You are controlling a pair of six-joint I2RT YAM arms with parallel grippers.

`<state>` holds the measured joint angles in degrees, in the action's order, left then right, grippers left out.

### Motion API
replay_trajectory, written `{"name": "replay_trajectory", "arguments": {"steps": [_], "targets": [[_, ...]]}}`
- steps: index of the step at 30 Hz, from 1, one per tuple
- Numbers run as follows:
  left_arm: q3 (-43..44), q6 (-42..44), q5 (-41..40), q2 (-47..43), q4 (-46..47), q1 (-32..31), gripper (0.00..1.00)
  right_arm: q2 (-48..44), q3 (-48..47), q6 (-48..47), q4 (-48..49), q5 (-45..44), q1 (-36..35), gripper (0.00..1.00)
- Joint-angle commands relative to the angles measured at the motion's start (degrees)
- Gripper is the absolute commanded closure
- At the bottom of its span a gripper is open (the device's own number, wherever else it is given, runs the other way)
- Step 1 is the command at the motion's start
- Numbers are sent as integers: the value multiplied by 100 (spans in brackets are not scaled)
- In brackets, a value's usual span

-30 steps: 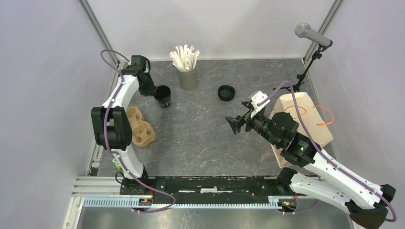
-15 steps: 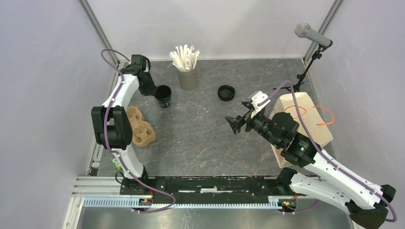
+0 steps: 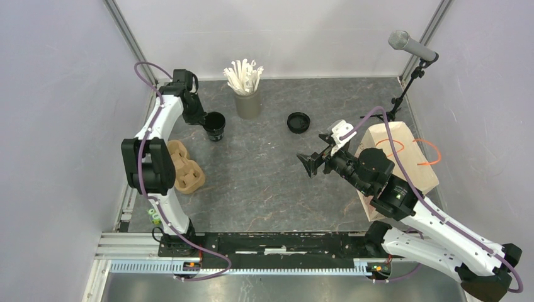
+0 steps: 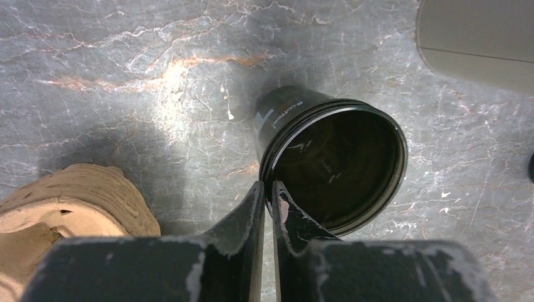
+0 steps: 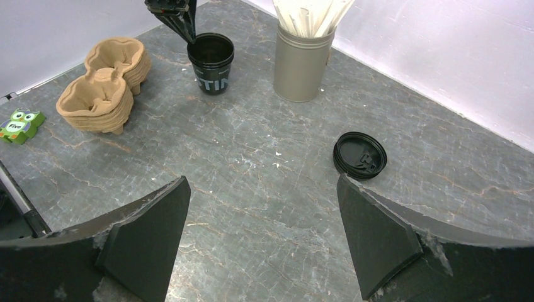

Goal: Pack the takeout coffee

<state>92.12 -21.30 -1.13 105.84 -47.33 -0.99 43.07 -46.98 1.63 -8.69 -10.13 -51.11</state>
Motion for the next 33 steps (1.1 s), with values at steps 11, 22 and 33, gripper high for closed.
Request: {"name": "replay_trajectory", "arguments": {"steps": [11, 22, 33], "targets": [[300, 341, 31, 129, -189, 0, 97, -79, 75, 57, 175, 27, -12, 7], [347, 252, 7, 43, -268, 3, 98, -99, 90, 53, 167, 5, -19, 6], [470, 110, 313, -2, -320, 9, 98, -74, 136, 57, 192, -18, -13, 6]]}}
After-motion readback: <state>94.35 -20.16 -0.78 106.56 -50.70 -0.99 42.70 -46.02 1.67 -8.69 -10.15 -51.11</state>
